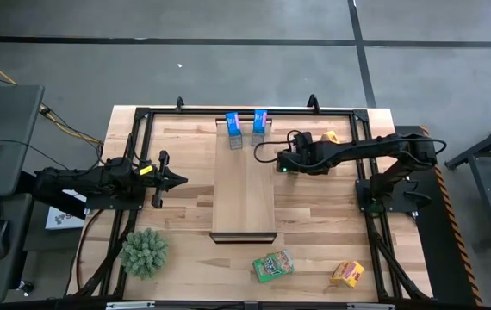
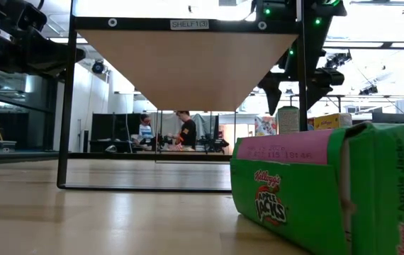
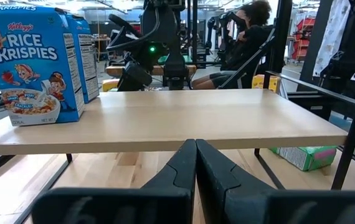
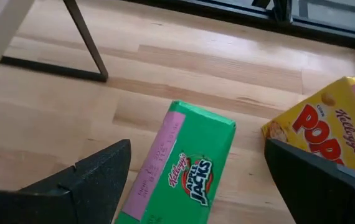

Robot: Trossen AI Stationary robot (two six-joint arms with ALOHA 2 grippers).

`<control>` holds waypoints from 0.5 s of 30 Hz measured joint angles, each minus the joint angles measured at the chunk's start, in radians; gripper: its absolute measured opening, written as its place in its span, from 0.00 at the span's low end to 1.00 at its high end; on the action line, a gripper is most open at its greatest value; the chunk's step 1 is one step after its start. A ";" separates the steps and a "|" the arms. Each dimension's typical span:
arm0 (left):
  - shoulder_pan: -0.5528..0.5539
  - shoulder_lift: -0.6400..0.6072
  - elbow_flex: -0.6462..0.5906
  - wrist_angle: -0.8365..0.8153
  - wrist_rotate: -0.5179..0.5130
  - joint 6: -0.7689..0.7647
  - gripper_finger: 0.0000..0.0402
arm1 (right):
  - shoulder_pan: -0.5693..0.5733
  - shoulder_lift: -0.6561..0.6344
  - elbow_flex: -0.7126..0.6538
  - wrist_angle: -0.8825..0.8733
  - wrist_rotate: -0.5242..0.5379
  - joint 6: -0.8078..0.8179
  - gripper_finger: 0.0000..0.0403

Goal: Stack cereal on shelf
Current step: Put the top green cereal box on the shelf

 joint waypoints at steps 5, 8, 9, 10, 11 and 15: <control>0.000 0.000 0.000 0.001 0.000 0.000 0.01 | -0.002 0.025 0.000 0.010 -0.003 0.005 0.84; 0.000 0.000 0.000 0.000 0.000 0.000 0.01 | -0.010 0.056 0.000 0.011 -0.014 0.011 0.80; 0.000 0.000 0.000 0.000 0.000 0.000 0.01 | -0.013 0.066 0.000 0.010 -0.015 0.010 0.78; 0.000 0.000 0.000 0.000 0.000 0.000 0.01 | -0.016 0.073 0.000 0.009 -0.015 0.010 0.77; 0.000 0.000 0.000 0.000 0.000 0.000 0.01 | -0.019 0.079 0.000 0.009 -0.015 0.008 0.76; 0.000 0.000 0.000 0.000 0.000 0.000 0.01 | -0.023 0.084 0.000 0.009 -0.024 -0.020 0.70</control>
